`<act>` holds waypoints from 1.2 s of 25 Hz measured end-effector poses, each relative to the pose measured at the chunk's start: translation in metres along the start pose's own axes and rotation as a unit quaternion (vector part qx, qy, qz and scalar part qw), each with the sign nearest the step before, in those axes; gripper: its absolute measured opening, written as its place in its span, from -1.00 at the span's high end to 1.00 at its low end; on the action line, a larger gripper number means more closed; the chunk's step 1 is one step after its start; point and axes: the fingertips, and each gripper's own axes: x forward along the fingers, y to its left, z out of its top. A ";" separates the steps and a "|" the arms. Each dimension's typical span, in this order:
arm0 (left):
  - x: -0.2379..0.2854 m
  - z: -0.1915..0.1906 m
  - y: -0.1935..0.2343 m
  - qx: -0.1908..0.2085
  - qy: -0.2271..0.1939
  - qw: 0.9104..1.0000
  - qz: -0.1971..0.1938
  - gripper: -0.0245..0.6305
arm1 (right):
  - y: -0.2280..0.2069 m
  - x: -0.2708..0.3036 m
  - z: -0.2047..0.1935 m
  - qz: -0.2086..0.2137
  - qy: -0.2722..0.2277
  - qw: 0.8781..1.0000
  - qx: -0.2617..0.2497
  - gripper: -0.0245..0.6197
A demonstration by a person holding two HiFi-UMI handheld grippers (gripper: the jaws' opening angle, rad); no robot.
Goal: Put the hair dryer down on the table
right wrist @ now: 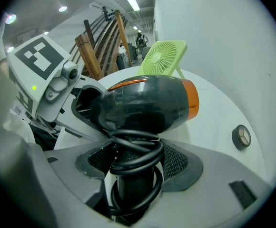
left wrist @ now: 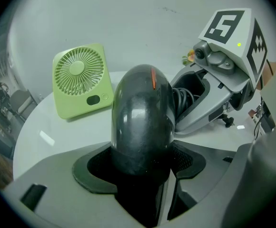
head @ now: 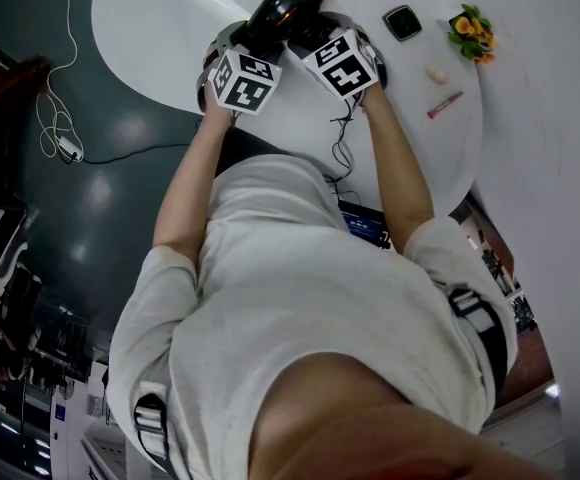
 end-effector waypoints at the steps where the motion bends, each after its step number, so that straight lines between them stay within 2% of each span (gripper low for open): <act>1: 0.000 0.000 0.000 0.001 -0.003 1.000 0.002 -0.09 | 0.000 0.000 -0.001 -0.001 -0.001 1.000 0.001 0.03; 11: -0.001 -0.001 0.000 0.007 -0.025 1.000 0.008 -0.09 | 0.000 -0.001 -0.002 -0.016 -0.006 1.000 0.001 0.02; 18: -0.002 -0.004 0.000 0.023 -0.022 0.999 0.017 -0.08 | -0.001 -0.004 -0.002 -0.022 -0.012 1.000 0.004 0.02; 30: -0.012 -0.014 0.001 0.017 -0.025 0.999 0.011 -0.08 | -0.001 -0.013 -0.007 -0.034 -0.018 0.999 0.024 0.02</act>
